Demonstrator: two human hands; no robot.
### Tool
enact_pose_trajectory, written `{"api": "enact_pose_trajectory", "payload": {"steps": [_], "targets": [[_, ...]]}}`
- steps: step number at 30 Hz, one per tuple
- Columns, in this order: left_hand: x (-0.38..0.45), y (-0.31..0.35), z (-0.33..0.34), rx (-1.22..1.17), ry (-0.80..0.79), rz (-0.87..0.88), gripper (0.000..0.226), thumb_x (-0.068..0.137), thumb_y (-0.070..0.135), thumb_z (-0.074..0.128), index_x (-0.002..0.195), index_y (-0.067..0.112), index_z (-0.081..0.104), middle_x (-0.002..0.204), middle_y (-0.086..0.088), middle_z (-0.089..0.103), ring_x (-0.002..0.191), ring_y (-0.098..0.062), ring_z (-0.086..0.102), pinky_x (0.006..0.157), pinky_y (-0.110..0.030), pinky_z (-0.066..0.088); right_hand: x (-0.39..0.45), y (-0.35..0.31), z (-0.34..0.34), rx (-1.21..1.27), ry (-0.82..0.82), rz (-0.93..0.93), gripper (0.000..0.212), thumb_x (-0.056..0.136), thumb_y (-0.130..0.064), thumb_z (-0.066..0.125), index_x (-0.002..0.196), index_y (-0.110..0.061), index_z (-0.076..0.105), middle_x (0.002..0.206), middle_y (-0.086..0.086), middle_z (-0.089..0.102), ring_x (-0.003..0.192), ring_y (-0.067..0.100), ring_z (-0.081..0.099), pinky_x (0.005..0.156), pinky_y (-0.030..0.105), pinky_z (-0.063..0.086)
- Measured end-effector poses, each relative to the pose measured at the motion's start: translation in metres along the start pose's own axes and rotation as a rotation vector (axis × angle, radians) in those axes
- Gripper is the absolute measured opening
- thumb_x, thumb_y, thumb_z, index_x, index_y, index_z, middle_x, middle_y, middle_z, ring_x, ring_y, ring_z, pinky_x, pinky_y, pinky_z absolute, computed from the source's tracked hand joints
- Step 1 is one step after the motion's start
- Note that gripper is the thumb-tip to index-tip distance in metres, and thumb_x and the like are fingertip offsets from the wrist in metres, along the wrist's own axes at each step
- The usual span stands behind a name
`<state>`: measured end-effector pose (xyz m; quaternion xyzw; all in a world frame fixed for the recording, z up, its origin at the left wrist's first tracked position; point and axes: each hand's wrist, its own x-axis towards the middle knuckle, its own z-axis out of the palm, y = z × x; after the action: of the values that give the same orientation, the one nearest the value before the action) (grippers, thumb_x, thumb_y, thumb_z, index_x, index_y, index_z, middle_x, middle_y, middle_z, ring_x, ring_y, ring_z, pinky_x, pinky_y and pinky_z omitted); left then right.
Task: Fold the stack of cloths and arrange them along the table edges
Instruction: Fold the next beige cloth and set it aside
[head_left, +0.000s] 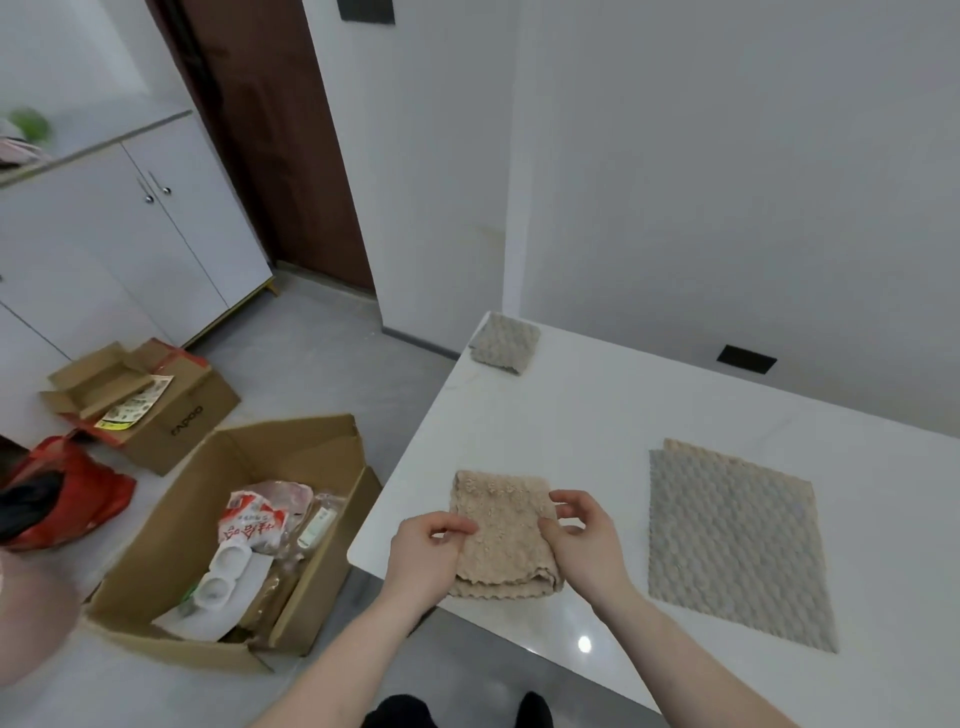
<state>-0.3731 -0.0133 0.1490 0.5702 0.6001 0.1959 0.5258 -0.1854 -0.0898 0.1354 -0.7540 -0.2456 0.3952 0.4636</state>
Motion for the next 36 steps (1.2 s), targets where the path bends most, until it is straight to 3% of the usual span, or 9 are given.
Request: {"api": "enact_pose_trajectory", "payload": {"steps": [4,7,9,12,14,19,25,32,36], "targets": [[0.022,0.0,-0.021,-0.009,-0.057,0.019,0.028,0.099,0.015,0.061,0.087,0.032,0.081,0.105,0.016,0.071,0.086,0.001,0.064,0.054,-0.004,0.044,0.009,-0.013,0.02,-0.019,0.014,0.005,0.021,0.09,-0.016,0.07,0.105,-0.03,0.067,0.102,-0.007,0.069,0.065,0.008,0.067,0.057,0.019,0.051],[0.043,-0.002,-0.042,0.01,-0.151,0.028,0.029,0.101,0.015,0.055,0.094,0.032,0.078,0.094,0.017,0.067,0.072,-0.003,0.059,0.052,-0.006,0.045,0.013,-0.017,0.045,0.004,0.073,0.044,0.018,0.09,-0.02,0.072,0.105,-0.03,0.067,0.103,-0.007,0.07,0.074,0.012,0.072,0.066,0.024,0.054],[0.055,-0.005,-0.062,0.044,-0.228,0.038,0.03,0.1,0.014,0.053,0.099,0.033,0.076,0.086,0.018,0.064,0.074,-0.009,0.058,0.051,-0.007,0.043,0.011,-0.019,0.067,0.042,0.116,0.066,0.018,0.09,-0.021,0.072,0.105,-0.029,0.068,0.105,-0.006,0.071,0.079,0.015,0.074,0.071,0.029,0.057],[0.078,-0.012,-0.088,0.103,-0.318,0.045,0.031,0.1,0.012,0.051,0.104,0.032,0.073,0.083,0.019,0.061,0.069,-0.015,0.056,0.051,-0.014,0.044,0.007,-0.024,0.1,0.082,0.164,0.09,0.018,0.091,-0.021,0.073,0.107,-0.027,0.067,0.106,-0.007,0.071,0.08,0.015,0.074,0.068,0.027,0.056],[0.09,-0.016,-0.1,0.138,-0.364,0.036,0.033,0.098,0.009,0.05,0.105,0.031,0.073,0.088,0.017,0.064,0.054,-0.015,0.05,0.051,-0.023,0.044,0.001,-0.027,0.115,0.108,0.205,0.104,0.018,0.091,-0.022,0.073,0.108,-0.027,0.067,0.105,-0.008,0.071,0.079,0.015,0.074,0.067,0.025,0.054],[0.11,-0.021,-0.108,0.192,-0.491,0.052,0.037,0.097,0.005,0.046,0.111,0.03,0.07,0.11,0.011,0.067,0.044,-0.012,0.046,0.048,-0.023,0.042,-0.008,-0.026,0.128,0.116,0.249,0.158,0.026,0.088,-0.014,0.068,0.112,-0.026,0.065,0.11,-0.01,0.068,0.083,0.017,0.073,0.069,0.024,0.05],[0.14,-0.009,-0.098,0.215,-0.53,0.025,0.038,0.096,0.006,0.046,0.115,0.031,0.067,0.123,-0.005,0.067,0.04,-0.005,0.045,0.045,-0.021,0.04,0.019,-0.03,0.123,0.109,0.272,0.191,0.031,0.086,-0.01,0.067,0.112,-0.027,0.065,0.111,-0.01,0.068,0.083,0.014,0.073,0.071,0.025,0.052],[0.189,0.005,-0.101,0.277,-0.507,-0.012,0.038,0.097,0.005,0.047,0.122,0.028,0.064,0.108,-0.004,0.069,0.035,-0.004,0.041,0.043,-0.02,0.037,0.081,-0.039,0.142,0.091,0.21,0.2,0.03,0.087,-0.01,0.067,0.113,-0.025,0.064,0.112,-0.008,0.067,0.084,0.014,0.073,0.069,0.024,0.052],[0.219,0.013,-0.098,0.3,-0.528,-0.017,0.04,0.096,0.004,0.046,0.122,0.029,0.063,0.113,0.002,0.063,0.036,-0.005,0.043,0.044,-0.021,0.038,0.109,-0.044,0.152,0.089,0.224,0.222,0.03,0.087,-0.01,0.066,0.113,-0.025,0.064,0.112,-0.008,0.067,0.083,0.014,0.074,0.069,0.024,0.053]]}}
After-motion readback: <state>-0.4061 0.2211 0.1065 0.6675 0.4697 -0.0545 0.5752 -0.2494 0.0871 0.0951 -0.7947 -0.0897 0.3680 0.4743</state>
